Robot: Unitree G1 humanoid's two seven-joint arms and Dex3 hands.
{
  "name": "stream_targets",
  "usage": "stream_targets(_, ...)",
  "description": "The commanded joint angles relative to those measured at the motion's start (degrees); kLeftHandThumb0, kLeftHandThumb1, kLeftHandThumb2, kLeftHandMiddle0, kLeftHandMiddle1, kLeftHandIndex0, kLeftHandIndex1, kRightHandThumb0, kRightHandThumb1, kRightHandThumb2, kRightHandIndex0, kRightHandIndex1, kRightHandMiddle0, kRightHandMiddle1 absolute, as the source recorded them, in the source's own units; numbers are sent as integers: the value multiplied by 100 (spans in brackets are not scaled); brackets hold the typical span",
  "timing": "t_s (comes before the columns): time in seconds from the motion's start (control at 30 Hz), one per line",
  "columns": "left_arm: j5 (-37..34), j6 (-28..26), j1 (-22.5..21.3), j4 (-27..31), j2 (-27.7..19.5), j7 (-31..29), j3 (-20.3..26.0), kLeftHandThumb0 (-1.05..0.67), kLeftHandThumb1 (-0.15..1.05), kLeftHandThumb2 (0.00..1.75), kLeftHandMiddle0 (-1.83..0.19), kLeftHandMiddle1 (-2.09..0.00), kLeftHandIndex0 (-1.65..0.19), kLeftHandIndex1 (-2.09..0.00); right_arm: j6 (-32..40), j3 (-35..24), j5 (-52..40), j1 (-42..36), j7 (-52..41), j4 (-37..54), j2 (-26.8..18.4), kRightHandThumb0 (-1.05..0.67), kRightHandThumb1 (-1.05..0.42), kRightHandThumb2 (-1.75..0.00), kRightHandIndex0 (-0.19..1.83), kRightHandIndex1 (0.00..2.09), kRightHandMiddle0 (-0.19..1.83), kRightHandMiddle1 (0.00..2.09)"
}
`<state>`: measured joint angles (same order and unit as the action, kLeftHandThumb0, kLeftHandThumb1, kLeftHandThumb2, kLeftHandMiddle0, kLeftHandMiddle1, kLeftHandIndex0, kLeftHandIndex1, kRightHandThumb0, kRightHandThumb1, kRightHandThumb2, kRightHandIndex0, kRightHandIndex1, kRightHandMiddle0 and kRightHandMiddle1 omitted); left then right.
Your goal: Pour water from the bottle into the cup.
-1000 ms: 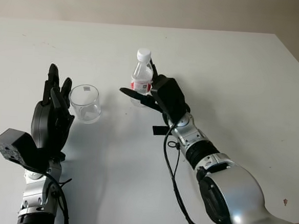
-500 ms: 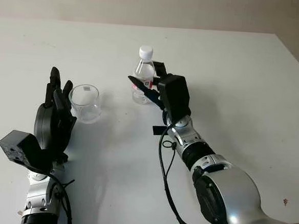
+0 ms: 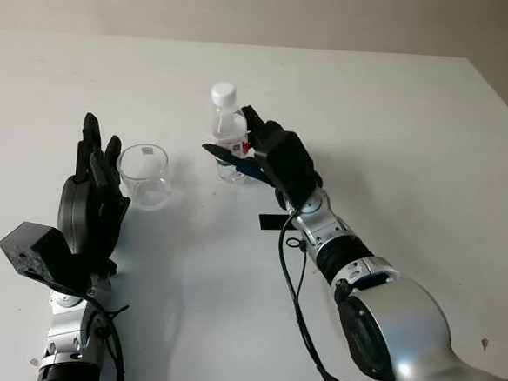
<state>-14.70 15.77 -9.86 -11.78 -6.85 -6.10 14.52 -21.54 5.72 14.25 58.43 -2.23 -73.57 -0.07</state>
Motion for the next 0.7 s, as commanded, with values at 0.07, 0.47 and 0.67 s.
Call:
stream_targets(0.07, -2, 23, 25, 78, 13, -20, 14, -87, 105, 79, 19, -31, 13, 0, -80, 150, 169, -5, 9, -14, -72, -44, -105, -37, 154, 209, 139, 209)
stream_targets(0.47, 8, 15, 22, 70, 24, -7, 14, -88, 105, 78, 19, -37, 10, 0, -160, 519, 682, 646, 685, 106, -294, -36, -105, -40, 127, 209, 97, 209)
stream_targets(0.67, 34, 23, 19, 90, 47, 16, -20, -87, 105, 80, 19, -36, 10, 0, -274, 892, 1143, 1051, 1138, 75, -414, -35, -105, -33, 106, 209, 74, 209)
